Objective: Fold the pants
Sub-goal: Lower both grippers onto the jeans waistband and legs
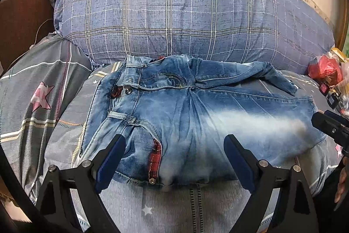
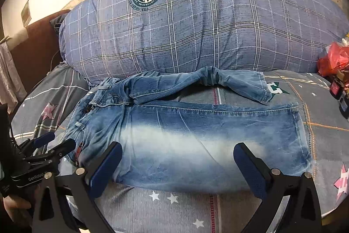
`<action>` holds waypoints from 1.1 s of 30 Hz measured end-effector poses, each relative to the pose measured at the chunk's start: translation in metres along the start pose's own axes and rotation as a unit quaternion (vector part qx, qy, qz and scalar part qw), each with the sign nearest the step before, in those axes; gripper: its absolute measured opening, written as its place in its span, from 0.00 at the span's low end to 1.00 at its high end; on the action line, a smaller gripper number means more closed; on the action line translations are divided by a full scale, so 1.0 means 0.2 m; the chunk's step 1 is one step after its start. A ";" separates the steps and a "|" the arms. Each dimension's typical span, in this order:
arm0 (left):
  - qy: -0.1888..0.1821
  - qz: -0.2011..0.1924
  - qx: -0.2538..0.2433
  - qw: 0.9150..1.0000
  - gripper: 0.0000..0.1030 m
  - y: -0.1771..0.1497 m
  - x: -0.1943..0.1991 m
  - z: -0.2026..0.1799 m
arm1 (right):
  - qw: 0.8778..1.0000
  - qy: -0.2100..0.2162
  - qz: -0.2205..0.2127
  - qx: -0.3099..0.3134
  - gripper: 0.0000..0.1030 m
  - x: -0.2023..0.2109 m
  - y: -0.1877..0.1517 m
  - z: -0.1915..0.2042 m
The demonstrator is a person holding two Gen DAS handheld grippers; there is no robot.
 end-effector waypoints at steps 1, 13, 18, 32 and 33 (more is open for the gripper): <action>0.001 0.000 0.000 1.000 0.89 0.00 -0.01 0.00 | 1.000 0.001 0.001 0.000 1.00 -0.01 0.00 0.00; 0.002 0.007 0.011 1.000 0.89 0.05 -0.08 0.05 | 1.000 0.007 0.008 0.008 1.00 -0.11 0.06 0.03; 0.003 0.013 0.008 1.000 0.89 0.07 -0.12 0.08 | 1.000 0.009 0.010 0.018 1.00 -0.16 0.10 0.06; -0.004 0.073 0.001 0.997 0.89 0.31 -0.30 0.25 | 0.999 0.004 -0.004 0.053 1.00 -0.34 0.37 0.03; -0.003 0.074 0.000 0.997 0.89 0.33 -0.31 0.26 | 0.999 0.001 -0.004 0.053 1.00 -0.36 0.39 0.01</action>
Point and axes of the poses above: each gripper's, at about its wrist camera, not at the fingertips, and x roughly against the way its jaws point, z to its left, y to its top, the point moved 7 cm from there along -x, roughly the way its jaws point, and after that the axes turned 13 degrees about x, right-handed, at the moved point
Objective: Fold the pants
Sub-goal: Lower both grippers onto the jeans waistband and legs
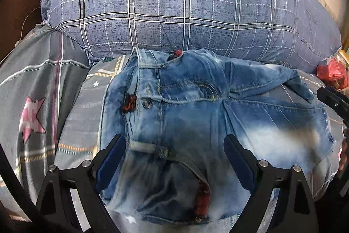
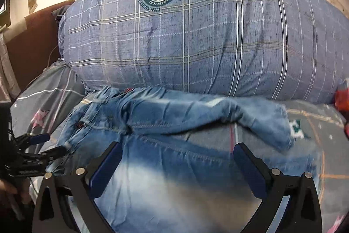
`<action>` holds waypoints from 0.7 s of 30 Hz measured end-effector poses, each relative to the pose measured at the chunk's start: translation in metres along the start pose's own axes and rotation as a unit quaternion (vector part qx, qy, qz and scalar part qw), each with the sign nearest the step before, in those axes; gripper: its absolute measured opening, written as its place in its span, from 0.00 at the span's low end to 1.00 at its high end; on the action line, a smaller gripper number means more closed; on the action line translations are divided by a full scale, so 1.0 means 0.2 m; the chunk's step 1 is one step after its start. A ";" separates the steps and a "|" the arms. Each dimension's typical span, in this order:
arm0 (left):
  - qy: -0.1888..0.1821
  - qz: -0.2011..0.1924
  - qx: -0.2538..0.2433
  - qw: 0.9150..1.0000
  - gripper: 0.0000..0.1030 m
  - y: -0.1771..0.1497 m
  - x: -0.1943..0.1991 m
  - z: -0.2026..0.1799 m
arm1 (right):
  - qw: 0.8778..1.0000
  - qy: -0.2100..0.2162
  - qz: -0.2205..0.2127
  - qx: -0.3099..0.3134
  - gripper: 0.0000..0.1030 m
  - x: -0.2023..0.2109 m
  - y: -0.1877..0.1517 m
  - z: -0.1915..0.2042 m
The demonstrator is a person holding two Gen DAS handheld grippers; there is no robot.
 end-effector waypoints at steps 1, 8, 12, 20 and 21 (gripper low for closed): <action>0.001 0.001 -0.001 1.000 0.89 0.02 -0.01 0.00 | 1.000 0.001 0.002 -0.005 1.00 -0.02 0.01 -0.02; 0.020 -0.001 -0.020 1.000 0.89 0.20 -0.11 0.06 | 0.998 -0.001 0.029 -0.055 1.00 -0.17 0.09 -0.24; 0.020 0.013 -0.016 1.000 0.89 0.34 -0.23 0.10 | 0.998 -0.004 0.047 -0.034 1.00 -0.32 0.18 -0.30; 0.022 0.025 0.011 0.999 0.89 0.50 -0.43 0.16 | 0.995 0.025 0.088 -0.042 1.00 -0.63 0.27 -0.39; 0.019 0.026 0.014 0.999 0.89 0.51 -0.44 0.17 | 0.995 0.029 0.091 -0.043 1.00 -0.66 0.28 -0.39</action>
Point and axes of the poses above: each gripper's, at about its wrist camera, not at the fingertips, and x roughly against the way its jaws point, z to its left, y to its top, the point moved 7 cm from there along -x, roughly the way its jaws point, and after that the axes turned 13 degrees about x, right-handed, at the moved point
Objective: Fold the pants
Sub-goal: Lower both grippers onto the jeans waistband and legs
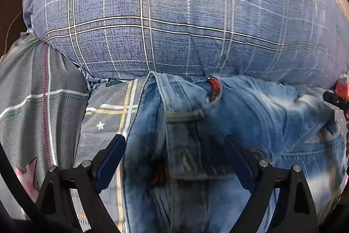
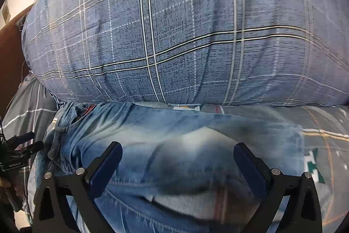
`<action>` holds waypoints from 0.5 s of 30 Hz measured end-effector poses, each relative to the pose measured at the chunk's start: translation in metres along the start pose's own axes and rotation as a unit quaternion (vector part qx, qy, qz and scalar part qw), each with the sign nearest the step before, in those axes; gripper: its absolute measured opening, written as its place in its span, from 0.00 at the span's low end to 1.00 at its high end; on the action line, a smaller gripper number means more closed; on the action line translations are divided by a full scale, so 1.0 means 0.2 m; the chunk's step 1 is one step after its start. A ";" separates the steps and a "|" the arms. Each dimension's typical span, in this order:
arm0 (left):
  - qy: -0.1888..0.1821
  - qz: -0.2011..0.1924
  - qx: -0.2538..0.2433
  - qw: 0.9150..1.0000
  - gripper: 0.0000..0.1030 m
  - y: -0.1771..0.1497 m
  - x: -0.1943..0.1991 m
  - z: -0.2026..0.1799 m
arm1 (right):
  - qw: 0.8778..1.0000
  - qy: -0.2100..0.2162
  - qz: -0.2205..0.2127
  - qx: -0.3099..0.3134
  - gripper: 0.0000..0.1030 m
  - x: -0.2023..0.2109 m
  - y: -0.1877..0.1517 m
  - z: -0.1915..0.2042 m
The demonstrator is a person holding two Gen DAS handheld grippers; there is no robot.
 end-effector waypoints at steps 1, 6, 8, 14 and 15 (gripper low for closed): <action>-0.002 0.003 0.003 1.000 0.89 0.02 -0.02 0.01 | 1.000 0.004 0.003 0.001 1.00 -0.02 0.01 0.00; 0.006 0.017 0.011 1.000 0.89 0.09 -0.15 0.08 | 0.999 0.036 0.021 0.029 1.00 -0.15 0.15 0.03; 0.014 0.017 0.009 1.000 0.89 0.13 -0.20 0.10 | 0.997 0.043 0.035 0.045 1.00 -0.20 0.18 0.03; 0.011 0.036 0.018 0.999 0.89 0.20 -0.36 0.07 | 0.994 0.039 0.087 0.047 1.00 -0.45 0.15 -0.05; 0.013 0.037 0.014 0.999 0.89 0.21 -0.38 0.07 | 0.994 0.039 0.092 0.039 1.00 -0.48 0.14 -0.07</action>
Point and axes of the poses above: each gripper's, at about its wrist camera, not at the fingertips, and x roughly against the way its jaws point, z to its left, y to its top, the point moved 7 cm from there along -x, roughly the way its jaws point, and after that the axes turned 13 degrees about x, right-handed, at the moved point
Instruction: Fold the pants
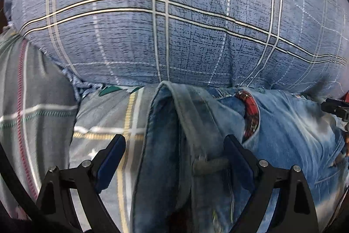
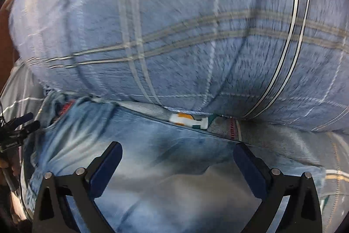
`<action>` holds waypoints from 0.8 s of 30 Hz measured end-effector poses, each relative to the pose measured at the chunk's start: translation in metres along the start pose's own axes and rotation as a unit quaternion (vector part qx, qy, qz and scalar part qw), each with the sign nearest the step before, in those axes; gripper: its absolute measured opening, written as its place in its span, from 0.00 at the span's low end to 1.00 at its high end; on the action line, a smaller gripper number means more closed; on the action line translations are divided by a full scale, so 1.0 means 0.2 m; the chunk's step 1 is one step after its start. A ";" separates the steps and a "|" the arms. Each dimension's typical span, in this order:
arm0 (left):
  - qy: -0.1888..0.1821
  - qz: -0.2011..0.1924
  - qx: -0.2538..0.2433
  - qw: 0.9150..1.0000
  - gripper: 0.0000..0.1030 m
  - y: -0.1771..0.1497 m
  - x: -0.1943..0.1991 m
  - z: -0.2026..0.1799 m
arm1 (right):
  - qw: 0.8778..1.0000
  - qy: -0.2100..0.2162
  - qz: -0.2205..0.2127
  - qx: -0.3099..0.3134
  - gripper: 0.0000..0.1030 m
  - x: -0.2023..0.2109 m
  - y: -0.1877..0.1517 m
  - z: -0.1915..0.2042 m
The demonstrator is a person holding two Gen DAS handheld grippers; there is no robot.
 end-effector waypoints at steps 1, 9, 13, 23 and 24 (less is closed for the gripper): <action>0.005 0.000 -0.005 1.000 0.89 0.01 -0.02 -0.01 | 1.000 0.002 0.005 -0.009 1.00 -0.03 -0.01 -0.02; 0.009 0.013 0.004 1.000 0.89 0.08 -0.16 -0.07 | 0.997 -0.001 -0.003 -0.081 1.00 -0.11 -0.11 -0.18; 0.009 0.014 0.012 1.000 0.89 0.11 -0.21 -0.06 | 0.994 0.003 -0.025 -0.106 1.00 -0.06 -0.14 -0.23; 0.039 0.023 0.012 0.999 0.89 0.25 -0.40 -0.06 | 0.999 0.008 0.024 -0.041 1.00 -0.01 -0.13 -0.34; 0.042 0.023 0.008 0.999 0.89 0.26 -0.42 -0.06 | 0.999 0.014 0.042 -0.018 1.00 -0.06 -0.12 -0.32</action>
Point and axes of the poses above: each gripper's, at about its wrist camera, not at the fingertips, and x roughly against the way its jaws point, z to its left, y to its top, the point moved 7 cm from there along -x, roughly the way its jaws point, and after that the axes turned 13 degrees about x, right-handed, at the moved point
